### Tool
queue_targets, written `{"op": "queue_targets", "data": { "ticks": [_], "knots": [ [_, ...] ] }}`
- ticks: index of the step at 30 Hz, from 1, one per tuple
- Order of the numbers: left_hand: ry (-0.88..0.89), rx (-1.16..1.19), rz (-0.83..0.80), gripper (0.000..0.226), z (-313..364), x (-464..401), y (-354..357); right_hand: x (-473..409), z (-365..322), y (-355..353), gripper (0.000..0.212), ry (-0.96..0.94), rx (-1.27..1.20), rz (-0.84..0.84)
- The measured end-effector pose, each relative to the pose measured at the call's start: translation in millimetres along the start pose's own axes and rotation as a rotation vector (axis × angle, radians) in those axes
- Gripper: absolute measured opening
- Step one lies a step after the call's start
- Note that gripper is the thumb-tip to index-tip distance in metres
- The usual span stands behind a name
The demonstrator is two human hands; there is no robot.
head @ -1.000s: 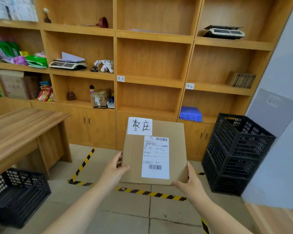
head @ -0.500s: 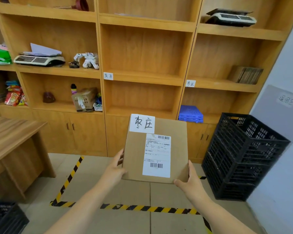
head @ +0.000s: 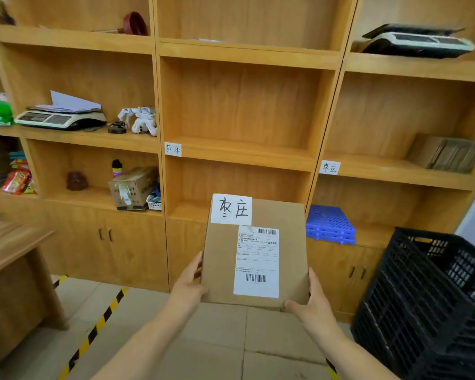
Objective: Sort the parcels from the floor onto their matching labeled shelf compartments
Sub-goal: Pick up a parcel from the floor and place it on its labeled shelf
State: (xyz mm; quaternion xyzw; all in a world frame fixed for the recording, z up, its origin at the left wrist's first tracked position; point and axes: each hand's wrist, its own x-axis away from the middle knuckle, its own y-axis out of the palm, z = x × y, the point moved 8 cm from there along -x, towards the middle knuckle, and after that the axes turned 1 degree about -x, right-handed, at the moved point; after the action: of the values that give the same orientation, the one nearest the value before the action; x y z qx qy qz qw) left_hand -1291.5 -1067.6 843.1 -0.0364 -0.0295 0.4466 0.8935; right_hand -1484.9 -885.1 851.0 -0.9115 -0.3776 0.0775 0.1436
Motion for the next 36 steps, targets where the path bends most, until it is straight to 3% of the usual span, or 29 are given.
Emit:
{"op": "queue_targets", "data": {
  "ticks": [10,22,36],
  "knots": [
    [-0.001,0.000,0.053,0.076,13,-128,12,-157,0,10,0.101,-0.016,-0.014,-0.041],
    [0.008,-0.011,-0.055,0.082,14,-313,16,-312,-5,24,0.098,0.011,-0.028,0.069],
    [-0.018,-0.014,-0.231,0.084,15,-414,149,-376,35,-71,0.097,0.090,-0.053,0.237]
  ]
}}
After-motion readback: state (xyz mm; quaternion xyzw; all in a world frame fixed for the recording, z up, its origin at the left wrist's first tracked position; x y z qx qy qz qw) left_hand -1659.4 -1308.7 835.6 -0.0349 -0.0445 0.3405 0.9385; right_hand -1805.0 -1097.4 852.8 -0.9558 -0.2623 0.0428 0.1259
